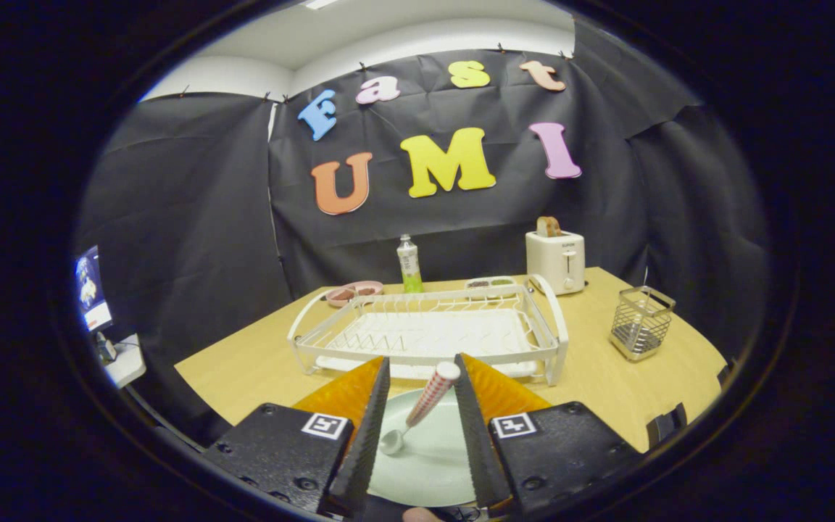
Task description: Take the plate from the dish rack, then take the spoon from the basket and place it into the plate.
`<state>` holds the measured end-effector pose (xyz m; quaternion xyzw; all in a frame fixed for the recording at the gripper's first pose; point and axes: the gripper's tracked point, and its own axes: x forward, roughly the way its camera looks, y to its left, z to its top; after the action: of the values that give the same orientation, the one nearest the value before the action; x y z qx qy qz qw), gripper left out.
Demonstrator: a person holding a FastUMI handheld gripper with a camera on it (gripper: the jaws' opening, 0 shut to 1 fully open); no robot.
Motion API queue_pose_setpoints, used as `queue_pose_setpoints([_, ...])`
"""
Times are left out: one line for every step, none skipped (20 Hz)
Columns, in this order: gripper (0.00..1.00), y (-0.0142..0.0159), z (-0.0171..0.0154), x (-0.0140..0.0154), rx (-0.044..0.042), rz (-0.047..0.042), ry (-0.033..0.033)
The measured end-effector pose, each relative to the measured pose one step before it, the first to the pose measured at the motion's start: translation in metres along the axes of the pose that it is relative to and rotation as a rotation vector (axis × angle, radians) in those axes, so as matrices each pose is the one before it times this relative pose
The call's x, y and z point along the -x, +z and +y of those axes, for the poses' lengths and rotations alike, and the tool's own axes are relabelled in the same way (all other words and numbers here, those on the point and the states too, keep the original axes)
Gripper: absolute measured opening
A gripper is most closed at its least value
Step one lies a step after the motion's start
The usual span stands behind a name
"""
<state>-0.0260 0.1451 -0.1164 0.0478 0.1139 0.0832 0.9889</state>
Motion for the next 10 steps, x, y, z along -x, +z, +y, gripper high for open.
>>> queue_pose_setpoints([0.64,0.00145,-0.00496,0.00263,-0.00039,-0.01124,-0.01312])
queue_pose_setpoints([0.73,0.00227,-0.00420,0.00287,0.00007,-0.01085,-0.01330])
queue_pose_setpoints([0.82,0.00359,-0.00466,0.00258,-0.00246,-0.01408,-0.01239])
queue_pose_setpoints([0.91,0.00446,-0.00419,0.00279,0.00157,-0.01334,-0.01147])
queue_pose_setpoints([0.93,0.00407,-0.00471,0.00340,0.00026,-0.01630,-0.01687])
queue_pose_setpoints([0.96,0.00537,-0.00298,0.00382,-0.00093,-0.01618,-0.00954])
queue_pose_setpoints([0.97,0.00626,-0.00001,0.00463,0.00001,-0.02185,-0.00326])
queue_pose_setpoints([0.97,0.00780,-0.00079,0.00582,0.00346,-0.02654,-0.00440])
queue_pose_setpoints([0.98,0.00798,-0.00155,0.00560,0.01041,-0.02925,-0.00801])
queue_pose_setpoints([0.99,0.00807,-0.00006,0.00545,0.01443,-0.03127,-0.00614])
